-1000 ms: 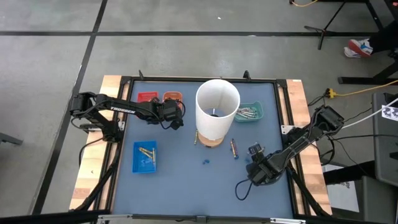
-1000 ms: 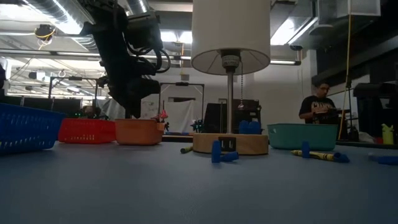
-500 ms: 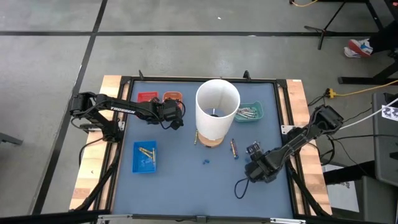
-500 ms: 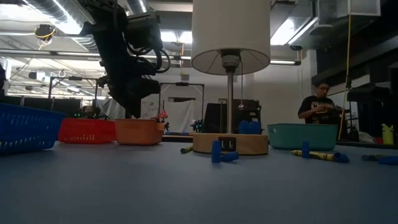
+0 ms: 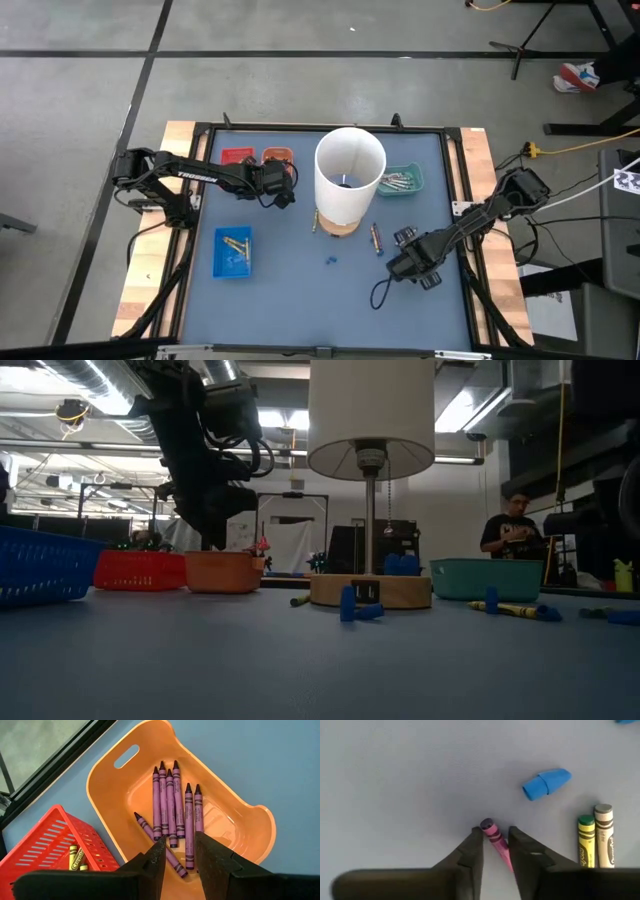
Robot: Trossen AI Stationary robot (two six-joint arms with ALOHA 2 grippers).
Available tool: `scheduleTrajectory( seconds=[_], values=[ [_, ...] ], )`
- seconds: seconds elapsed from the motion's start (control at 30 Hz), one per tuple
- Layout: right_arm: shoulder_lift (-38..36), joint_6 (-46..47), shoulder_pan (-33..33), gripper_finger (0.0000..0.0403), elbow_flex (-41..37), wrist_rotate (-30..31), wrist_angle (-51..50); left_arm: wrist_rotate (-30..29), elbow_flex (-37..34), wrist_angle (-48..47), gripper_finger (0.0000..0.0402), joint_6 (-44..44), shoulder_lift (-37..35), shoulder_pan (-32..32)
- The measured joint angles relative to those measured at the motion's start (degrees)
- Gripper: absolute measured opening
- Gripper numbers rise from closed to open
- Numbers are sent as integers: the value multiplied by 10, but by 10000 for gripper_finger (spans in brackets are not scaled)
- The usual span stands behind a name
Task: Sort crayons
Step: Put the violet crayon into the orange bin
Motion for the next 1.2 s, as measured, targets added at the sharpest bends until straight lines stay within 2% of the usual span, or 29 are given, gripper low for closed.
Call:
scheduleTrajectory(
  seconds=[0.2, 0.33, 0.77, 0.93, 1.2],
  values=[
    [0, 0, 1, 44, -1, 8, 7, 7, 0, 1, 86, 0, 0, -1],
    [0, 1, 1, 30, 1, 9, 9, 44, 0, 12, 86, 2, 0, -3],
    [2, 2, 0, 24, 84, 15, 33, 151, 0, 41, 86, 19, 0, -71],
    [2, -14, 1, 25, 116, 35, 30, 152, 0, 45, 86, 19, 0, -102],
    [1, -16, 1, 24, 148, 61, 53, 101, 0, 49, 86, 19, 0, -116]
  ],
)
